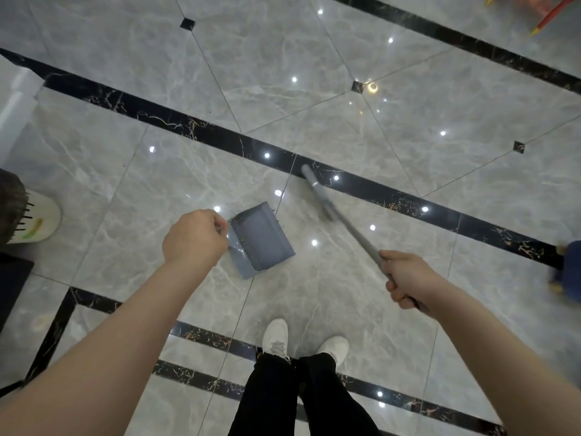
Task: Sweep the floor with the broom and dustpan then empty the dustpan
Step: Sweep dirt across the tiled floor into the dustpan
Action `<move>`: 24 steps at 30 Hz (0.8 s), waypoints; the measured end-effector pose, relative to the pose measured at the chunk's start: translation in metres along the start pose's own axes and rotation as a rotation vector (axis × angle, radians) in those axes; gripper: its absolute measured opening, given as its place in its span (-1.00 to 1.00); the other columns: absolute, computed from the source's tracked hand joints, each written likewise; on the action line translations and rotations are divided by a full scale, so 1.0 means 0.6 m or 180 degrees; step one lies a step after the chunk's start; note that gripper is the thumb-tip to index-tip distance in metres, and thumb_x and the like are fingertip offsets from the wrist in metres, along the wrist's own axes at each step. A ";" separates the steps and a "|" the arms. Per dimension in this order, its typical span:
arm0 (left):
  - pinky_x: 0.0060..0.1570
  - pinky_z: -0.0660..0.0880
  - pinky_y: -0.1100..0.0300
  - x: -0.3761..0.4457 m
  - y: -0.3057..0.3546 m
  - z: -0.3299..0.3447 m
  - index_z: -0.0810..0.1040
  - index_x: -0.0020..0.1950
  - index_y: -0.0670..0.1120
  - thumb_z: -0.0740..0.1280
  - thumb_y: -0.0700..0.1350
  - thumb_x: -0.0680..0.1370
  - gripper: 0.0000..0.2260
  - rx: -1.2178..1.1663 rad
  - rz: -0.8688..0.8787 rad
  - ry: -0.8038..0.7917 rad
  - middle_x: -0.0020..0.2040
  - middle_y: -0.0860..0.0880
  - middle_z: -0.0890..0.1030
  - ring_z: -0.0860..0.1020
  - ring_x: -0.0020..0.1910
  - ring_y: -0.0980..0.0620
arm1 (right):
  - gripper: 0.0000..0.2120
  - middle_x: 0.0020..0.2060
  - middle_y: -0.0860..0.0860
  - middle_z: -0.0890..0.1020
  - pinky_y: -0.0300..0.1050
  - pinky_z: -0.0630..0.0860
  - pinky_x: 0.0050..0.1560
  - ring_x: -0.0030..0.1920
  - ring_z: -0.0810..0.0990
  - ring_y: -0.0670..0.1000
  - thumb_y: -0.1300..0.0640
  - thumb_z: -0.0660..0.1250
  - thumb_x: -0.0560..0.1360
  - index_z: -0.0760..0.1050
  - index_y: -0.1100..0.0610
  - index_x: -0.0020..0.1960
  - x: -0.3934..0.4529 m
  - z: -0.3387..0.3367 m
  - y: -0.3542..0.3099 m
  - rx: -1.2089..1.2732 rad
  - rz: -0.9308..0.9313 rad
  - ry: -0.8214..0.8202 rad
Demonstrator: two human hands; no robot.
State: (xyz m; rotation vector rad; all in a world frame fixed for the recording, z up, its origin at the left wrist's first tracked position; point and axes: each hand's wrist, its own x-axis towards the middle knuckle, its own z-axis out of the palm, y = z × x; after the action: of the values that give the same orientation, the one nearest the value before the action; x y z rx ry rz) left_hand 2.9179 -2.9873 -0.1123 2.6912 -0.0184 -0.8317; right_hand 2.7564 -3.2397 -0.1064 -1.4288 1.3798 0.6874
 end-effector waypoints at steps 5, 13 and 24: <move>-0.08 0.61 -0.02 0.007 -0.007 0.003 0.64 -0.05 -0.02 0.24 -0.25 0.49 -0.77 -0.0009 0.0018 0.0010 -0.01 -0.04 0.65 0.64 -0.18 -0.18 | -0.55 -0.43 0.04 0.31 -0.35 0.12 -0.63 -0.59 0.21 -0.08 0.31 -0.01 0.57 0.37 0.04 0.37 0.017 0.069 -0.017 -0.0231 0.0078 -0.0384; -0.12 0.61 0.04 0.009 -0.010 -0.001 0.61 -0.07 0.03 0.23 -0.30 0.45 -0.73 0.0025 0.0016 -0.0079 -0.06 -0.02 0.65 0.65 -0.20 -0.15 | -0.68 -0.57 -0.07 0.22 -0.43 0.04 -0.73 -0.68 0.14 -0.19 0.18 0.07 0.63 0.37 0.02 0.35 -0.023 -0.001 -0.026 0.0980 0.0511 -0.0946; -0.17 0.64 -0.01 -0.028 -0.116 -0.033 0.63 -0.07 -0.01 0.28 -0.19 0.55 -0.85 -0.0498 -0.0405 0.0002 -0.13 0.06 0.54 0.65 -0.30 -0.08 | -0.56 -0.40 0.04 0.29 -0.36 0.12 -0.70 -0.56 0.20 -0.09 0.24 0.01 0.61 0.28 -0.01 0.46 0.015 0.068 -0.060 0.0076 -0.0014 -0.0049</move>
State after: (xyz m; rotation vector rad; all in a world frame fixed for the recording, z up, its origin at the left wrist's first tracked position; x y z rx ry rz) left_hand 2.9092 -2.9135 -0.1093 2.5662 0.2114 -0.8326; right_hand 2.8017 -3.2111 -0.1190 -1.4047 1.3683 0.6759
